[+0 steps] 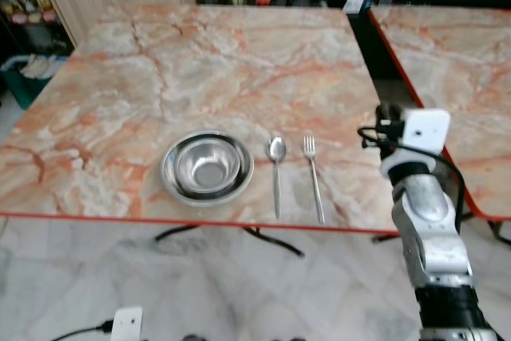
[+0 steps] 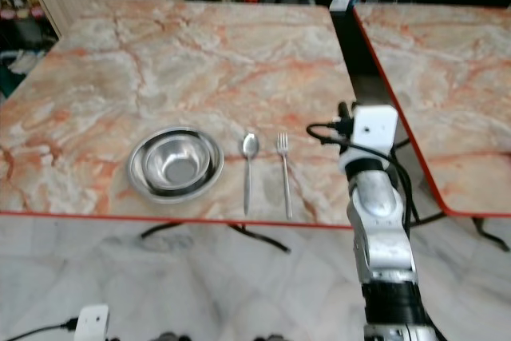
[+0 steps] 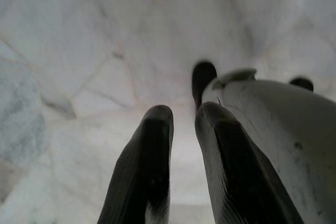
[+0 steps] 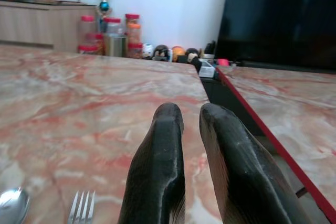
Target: Setting the table
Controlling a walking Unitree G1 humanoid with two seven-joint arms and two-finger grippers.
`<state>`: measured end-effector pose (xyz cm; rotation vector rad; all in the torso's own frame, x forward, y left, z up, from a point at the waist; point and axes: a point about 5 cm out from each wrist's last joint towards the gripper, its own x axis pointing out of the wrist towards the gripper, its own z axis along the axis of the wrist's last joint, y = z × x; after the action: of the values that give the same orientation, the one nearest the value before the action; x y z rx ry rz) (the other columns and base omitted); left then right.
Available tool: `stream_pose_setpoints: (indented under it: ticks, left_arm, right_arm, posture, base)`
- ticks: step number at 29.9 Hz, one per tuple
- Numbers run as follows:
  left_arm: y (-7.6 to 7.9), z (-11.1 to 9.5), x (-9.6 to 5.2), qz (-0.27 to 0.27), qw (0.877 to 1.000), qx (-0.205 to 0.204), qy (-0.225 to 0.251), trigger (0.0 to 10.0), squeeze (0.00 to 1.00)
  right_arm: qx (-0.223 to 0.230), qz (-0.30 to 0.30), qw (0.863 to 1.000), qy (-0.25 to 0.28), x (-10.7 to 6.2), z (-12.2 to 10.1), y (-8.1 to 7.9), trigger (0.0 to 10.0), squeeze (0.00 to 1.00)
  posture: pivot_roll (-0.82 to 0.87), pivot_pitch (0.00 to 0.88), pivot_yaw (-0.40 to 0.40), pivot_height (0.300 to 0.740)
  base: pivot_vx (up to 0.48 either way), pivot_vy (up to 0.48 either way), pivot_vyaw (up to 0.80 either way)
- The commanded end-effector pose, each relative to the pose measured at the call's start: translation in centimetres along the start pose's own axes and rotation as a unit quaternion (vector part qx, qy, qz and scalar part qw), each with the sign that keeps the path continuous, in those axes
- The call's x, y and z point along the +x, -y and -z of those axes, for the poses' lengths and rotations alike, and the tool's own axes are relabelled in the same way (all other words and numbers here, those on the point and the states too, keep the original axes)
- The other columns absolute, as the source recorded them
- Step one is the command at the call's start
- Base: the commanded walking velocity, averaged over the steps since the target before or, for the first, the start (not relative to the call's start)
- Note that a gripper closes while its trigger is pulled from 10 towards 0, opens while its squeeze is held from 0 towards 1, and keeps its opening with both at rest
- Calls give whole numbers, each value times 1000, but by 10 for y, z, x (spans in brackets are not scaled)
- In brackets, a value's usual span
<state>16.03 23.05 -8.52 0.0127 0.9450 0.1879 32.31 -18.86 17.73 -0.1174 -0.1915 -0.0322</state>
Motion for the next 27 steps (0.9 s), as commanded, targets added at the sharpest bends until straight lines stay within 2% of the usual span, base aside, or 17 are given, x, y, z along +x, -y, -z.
stream_pose_setpoints:
  ticks: [1,7,9,15,19,21,22,24,27]
  left_arm:
    - [1,13,-3,4,1000,10,-21,10000,0]
    - [2,14,-3,5,1000,10,-21,10000,0]
    - [2,14,-3,6,1000,11,-22,10000,0]
    - [2,15,-3,7,1000,12,-22,10000,0]
    - [2,15,-3,7,1000,12,-22,10000,0]
    - [2,15,-3,7,1000,12,-22,10000,0]
    - [2,14,-3,7,1000,11,-21,10000,0]
    - [2,14,-3,6,1000,11,-21,10000,0]
    - [2,14,-3,5,1000,9,-20,10000,0]
  right_arm:
    - [-14,0,1000,0,-7,4,3,10000,0]
    - [-16,2,1000,-14,-17,17,5,10000,0]
    - [-22,12,999,-35,-26,30,10,10000,0]
    - [-22,24,997,-63,-35,47,15,10000,0]
    - [-9,19,993,-119,-46,75,15,10000,0]
    - [-5,18,991,-132,-48,82,15,10000,0]
    - [-12,12,988,-153,-52,93,14,10000,0]
    - [-16,7,985,-169,-55,101,13,10000,0]
    - [4,7,977,-211,-63,121,12,10000,0]
  posture:
    - [-14,144,-23,736]
    - [-16,141,-25,736]
    - [-17,137,-27,736]
    - [-18,133,-29,736]
    - [-19,134,-30,736]
    - [-16,139,-29,736]
    - [-16,142,-28,736]
    - [-17,145,-29,736]
    - [-17,147,-28,736]
  base:
    - [0,-390,0]
    - [0,-388,0]
    - [0,-386,0]
    - [0,-387,0]
    - [0,-388,0]
    - [0,-390,0]
    - [0,-386,0]
    - [0,-379,0]
    - [0,-379,0]
